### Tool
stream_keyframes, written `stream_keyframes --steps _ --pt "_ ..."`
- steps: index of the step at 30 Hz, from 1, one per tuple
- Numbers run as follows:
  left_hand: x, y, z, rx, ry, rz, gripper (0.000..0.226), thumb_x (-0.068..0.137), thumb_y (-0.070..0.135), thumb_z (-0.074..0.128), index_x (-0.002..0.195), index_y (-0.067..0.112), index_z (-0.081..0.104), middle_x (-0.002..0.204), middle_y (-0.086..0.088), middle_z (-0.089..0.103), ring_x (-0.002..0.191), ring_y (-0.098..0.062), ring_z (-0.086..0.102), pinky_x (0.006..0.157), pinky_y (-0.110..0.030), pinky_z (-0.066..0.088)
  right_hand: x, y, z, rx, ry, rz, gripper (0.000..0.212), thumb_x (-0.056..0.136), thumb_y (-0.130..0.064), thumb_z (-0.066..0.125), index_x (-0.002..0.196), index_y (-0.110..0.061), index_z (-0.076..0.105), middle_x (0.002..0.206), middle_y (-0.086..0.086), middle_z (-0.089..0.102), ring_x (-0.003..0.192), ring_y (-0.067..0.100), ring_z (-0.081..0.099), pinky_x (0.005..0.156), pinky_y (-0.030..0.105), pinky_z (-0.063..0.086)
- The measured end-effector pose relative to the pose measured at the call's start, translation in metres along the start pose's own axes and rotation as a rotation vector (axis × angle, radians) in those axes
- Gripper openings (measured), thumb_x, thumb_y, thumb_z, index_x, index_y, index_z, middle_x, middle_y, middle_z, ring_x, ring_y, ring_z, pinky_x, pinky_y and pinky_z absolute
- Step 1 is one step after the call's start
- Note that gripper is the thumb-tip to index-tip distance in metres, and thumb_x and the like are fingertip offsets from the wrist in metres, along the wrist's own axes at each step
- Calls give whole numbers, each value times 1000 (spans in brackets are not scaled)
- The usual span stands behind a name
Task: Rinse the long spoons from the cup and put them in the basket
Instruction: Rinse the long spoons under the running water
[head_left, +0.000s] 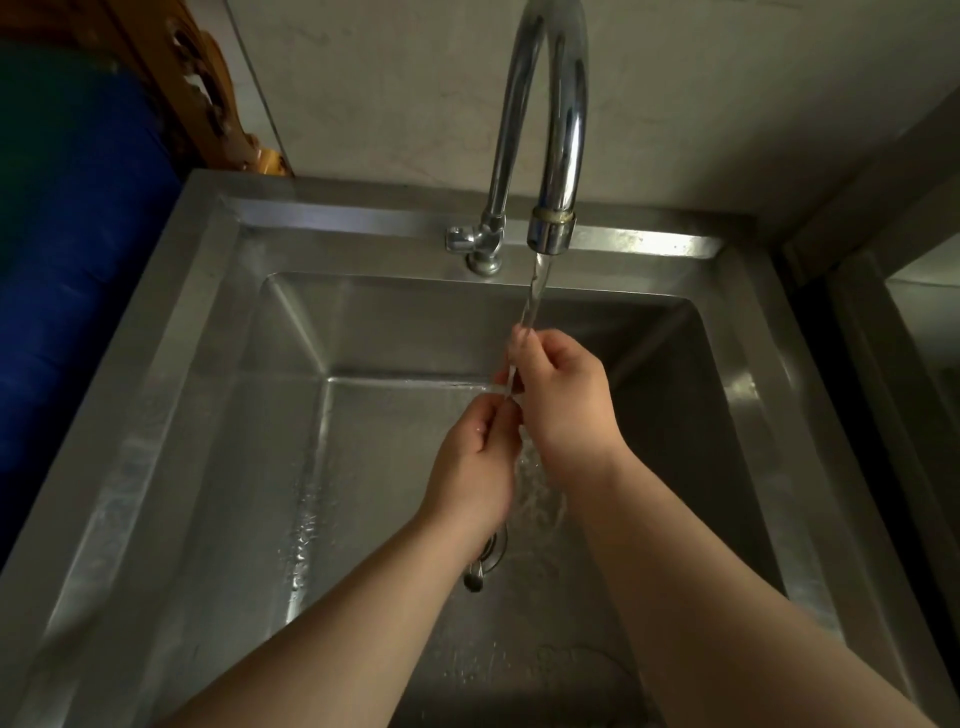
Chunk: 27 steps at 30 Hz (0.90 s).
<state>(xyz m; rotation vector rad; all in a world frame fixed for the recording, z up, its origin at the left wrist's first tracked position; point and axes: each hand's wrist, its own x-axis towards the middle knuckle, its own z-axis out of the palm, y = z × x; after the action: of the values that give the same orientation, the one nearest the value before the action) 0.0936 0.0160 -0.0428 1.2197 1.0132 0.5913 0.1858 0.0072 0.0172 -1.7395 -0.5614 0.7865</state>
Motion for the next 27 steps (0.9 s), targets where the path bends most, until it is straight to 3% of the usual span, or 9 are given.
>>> stream_keyframes --steps 6,9,11,14,16,18,22,24,27 --pt "10 19 2 -76 16 -22 42 93 56 46 64 32 67 45 11 53 42 -2 44 43 -19 34 10 -4 -7 -10 -150 -49 23 96 -19 61 76 -8 64 56 -7 60 51 11 56 52 31 48" --pt "8 20 6 -369 -52 -13 25 96 30 52 86 28 74 55 14 59 47 1 49 43 -14 38 8 2 -8 77 -229 20 18 95 -12 61 78 -9 65 58 2 60 53 29 55 53 41 49" --pt "7 19 6 -412 -77 -19 23 100 19 50 103 23 72 59 16 63 49 3 54 45 -10 40 5 8 -7 154 -218 51 15 95 -10 61 82 -8 68 65 6 63 56 27 58 51 38 50" --pt "6 24 10 -290 -37 -51 25 101 35 49 115 28 69 62 18 66 51 5 57 45 -9 42 5 13 -4 197 -165 82 20 93 -21 62 83 -5 67 69 7 64 64 20 61 58 37 52" --pt "5 30 13 -221 -8 -96 32 93 56 50 113 39 69 63 17 67 50 5 58 44 -10 42 6 15 -1 179 -105 104 29 91 -31 61 81 -4 63 71 9 62 70 23 60 68 44 53" --pt "6 33 14 -196 -4 -162 43 85 71 49 106 41 72 61 15 66 49 4 57 42 -12 42 6 14 1 177 -53 122 36 92 -36 60 73 -6 59 65 6 59 67 22 57 67 42 51" --pt "9 36 9 -71 -35 -336 75 69 94 40 54 26 68 44 7 50 38 -10 44 40 -22 31 1 8 1 92 -36 103 43 95 -41 60 68 -7 59 52 1 54 50 17 55 49 35 50" --pt "12 34 4 -152 -59 -313 67 76 85 47 51 25 65 47 3 46 42 -13 40 41 -27 29 0 4 0 52 -76 77 46 95 -39 60 73 1 58 49 8 52 39 25 53 38 41 47" --pt "18 32 -2 -373 -153 -133 38 100 38 52 71 26 74 57 6 53 52 -10 40 45 -24 32 4 0 -6 71 -155 38 37 98 -28 59 80 4 62 56 21 54 41 34 50 38 48 44"
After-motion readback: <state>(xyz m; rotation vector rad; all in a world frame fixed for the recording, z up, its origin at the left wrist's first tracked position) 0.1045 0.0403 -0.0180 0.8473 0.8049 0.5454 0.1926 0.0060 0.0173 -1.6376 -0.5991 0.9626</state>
